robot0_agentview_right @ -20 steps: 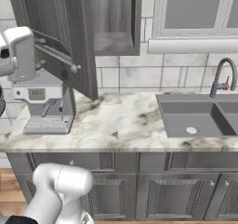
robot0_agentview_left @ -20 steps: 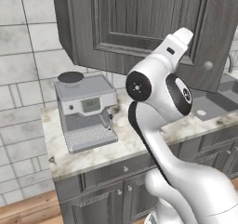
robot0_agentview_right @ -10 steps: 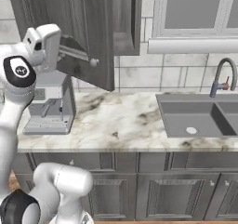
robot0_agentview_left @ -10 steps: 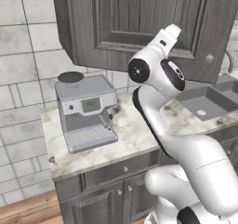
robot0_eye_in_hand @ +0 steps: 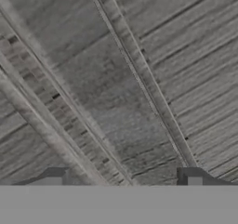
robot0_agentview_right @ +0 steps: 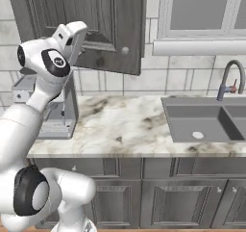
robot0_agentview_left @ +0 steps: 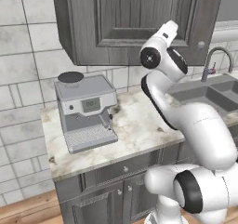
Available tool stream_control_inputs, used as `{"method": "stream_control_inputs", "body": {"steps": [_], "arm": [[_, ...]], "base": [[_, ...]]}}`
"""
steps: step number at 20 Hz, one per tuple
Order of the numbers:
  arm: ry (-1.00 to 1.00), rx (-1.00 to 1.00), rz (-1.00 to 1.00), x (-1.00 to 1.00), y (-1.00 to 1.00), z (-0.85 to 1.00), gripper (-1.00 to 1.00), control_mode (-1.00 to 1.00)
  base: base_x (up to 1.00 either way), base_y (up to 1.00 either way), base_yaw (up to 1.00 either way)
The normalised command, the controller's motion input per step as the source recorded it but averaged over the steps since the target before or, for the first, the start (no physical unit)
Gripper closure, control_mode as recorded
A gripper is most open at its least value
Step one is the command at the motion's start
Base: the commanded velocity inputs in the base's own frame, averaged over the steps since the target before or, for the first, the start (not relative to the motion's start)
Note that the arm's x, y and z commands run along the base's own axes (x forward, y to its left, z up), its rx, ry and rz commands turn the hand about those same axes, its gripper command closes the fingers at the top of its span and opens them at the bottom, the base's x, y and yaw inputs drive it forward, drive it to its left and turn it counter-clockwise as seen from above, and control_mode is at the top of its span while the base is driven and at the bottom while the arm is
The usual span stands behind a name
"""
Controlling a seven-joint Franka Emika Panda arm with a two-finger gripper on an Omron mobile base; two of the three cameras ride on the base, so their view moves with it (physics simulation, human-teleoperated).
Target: Close all open cabinet doors.
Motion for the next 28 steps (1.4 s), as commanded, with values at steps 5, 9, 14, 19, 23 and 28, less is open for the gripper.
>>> {"method": "stream_control_inputs", "body": {"steps": [5, 9, 14, 19, 23, 28], "arm": [[0.0, 0.08, 0.13, 0.97, -0.05, -0.09, -1.0, -1.0], [0.0, 0.08, 0.13, 0.89, 0.0, -0.12, -1.0, -1.0], [0.01, 0.04, 0.15, 0.75, 0.04, -0.28, -1.0, -1.0], [0.0, 0.0, 0.14, 0.56, 0.27, -0.5, -1.0, -1.0], [0.01, 0.01, 0.14, 0.54, 0.35, -0.48, -1.0, -1.0], [0.04, 0.0, 0.15, 0.21, 0.5, -0.3, -1.0, -1.0]], "base": [[0.0, 0.0, 0.0], [0.0, 0.0, 0.0], [0.0, 0.0, 0.0], [0.0, 0.0, 0.0], [0.0, 0.0, 0.0], [0.0, 0.0, 0.0]]}}
